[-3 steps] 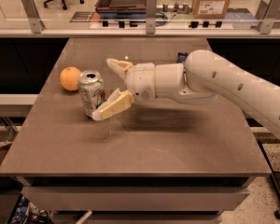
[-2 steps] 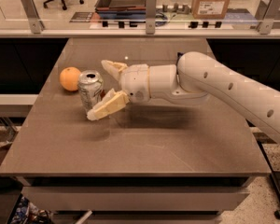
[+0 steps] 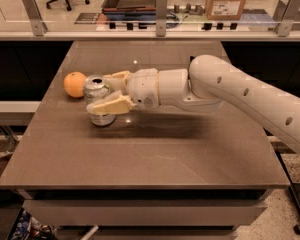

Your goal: Pick 7up can

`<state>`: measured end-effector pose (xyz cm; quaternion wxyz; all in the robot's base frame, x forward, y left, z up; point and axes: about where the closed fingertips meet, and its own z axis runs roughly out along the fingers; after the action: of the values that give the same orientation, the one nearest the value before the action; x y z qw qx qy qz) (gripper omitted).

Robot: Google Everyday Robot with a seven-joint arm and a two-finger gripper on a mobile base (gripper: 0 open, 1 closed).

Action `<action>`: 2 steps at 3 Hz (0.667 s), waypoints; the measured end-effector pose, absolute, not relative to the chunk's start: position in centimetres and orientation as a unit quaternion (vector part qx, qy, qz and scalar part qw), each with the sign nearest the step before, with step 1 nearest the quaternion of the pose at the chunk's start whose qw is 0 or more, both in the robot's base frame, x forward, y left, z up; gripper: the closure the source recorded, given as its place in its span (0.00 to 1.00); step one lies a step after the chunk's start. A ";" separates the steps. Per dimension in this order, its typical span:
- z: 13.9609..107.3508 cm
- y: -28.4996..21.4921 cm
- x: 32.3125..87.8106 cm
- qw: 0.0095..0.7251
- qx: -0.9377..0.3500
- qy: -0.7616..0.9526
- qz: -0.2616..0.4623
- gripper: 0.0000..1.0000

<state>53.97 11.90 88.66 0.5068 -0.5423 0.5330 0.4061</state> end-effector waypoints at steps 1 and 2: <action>88.7 12.1 53.9 0.506 -0.543 0.532 0.407 0.64; 88.8 12.3 53.7 0.505 -0.545 0.530 0.408 0.87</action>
Offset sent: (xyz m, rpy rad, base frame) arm -0.0010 0.0019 0.0004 0.0001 -0.0005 0.0037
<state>53.74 12.33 88.76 0.5055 -0.5447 0.5304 0.4081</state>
